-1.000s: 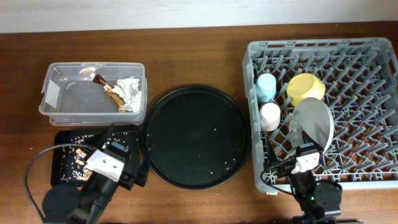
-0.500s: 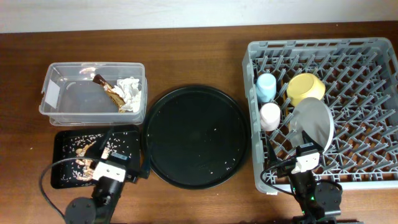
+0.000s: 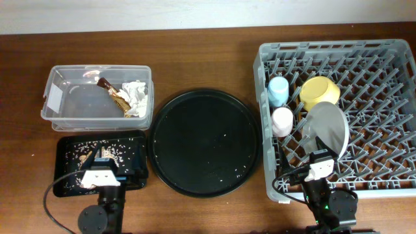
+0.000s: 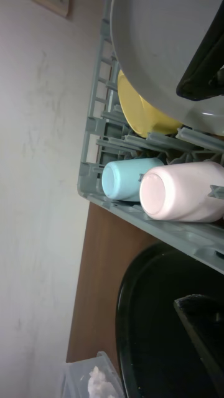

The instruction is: Sort waste into correct bins and load items into the dishwasher rack

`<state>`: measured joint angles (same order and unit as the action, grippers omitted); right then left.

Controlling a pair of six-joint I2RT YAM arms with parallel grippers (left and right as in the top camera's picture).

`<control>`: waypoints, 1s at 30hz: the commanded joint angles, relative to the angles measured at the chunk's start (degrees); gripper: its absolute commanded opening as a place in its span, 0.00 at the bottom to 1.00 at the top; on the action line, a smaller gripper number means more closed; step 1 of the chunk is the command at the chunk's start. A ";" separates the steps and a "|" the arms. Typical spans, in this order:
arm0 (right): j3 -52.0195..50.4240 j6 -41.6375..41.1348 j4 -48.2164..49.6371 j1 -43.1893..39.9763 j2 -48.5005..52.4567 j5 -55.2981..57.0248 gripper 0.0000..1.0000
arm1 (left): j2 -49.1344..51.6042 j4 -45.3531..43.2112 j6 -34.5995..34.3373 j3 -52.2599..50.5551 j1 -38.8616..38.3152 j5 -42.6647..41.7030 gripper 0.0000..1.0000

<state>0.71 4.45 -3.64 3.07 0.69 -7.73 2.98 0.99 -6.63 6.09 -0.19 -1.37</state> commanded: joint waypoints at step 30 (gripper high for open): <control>-0.39 -0.68 -0.24 -0.15 -0.48 0.50 0.99 | -2.71 3.56 10.19 -5.62 -1.84 3.85 0.99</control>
<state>0.69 4.47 -3.64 3.07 0.69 -7.73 0.93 4.56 2.22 0.95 -1.83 2.00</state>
